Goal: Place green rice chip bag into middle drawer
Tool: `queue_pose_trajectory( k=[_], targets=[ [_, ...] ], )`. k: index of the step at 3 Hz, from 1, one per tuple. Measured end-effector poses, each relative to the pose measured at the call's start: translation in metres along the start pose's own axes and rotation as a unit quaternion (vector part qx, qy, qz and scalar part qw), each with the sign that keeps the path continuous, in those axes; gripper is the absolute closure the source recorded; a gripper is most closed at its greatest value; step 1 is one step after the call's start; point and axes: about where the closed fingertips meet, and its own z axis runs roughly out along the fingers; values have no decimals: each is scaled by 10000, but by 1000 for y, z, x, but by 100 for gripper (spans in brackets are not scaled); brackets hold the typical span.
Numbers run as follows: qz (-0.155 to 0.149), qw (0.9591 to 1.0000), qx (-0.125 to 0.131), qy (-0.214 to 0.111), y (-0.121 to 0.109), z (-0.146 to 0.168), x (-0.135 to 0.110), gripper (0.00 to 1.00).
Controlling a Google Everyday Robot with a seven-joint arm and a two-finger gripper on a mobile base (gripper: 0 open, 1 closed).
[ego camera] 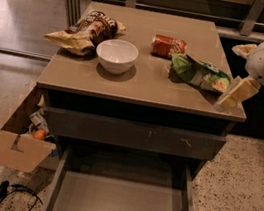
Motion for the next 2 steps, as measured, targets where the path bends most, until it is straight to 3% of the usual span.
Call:
queue_pose_trajectory(
  k=[2],
  targets=[
    [-49, 9999, 125, -2, -32, 47, -35, 0]
  ],
)
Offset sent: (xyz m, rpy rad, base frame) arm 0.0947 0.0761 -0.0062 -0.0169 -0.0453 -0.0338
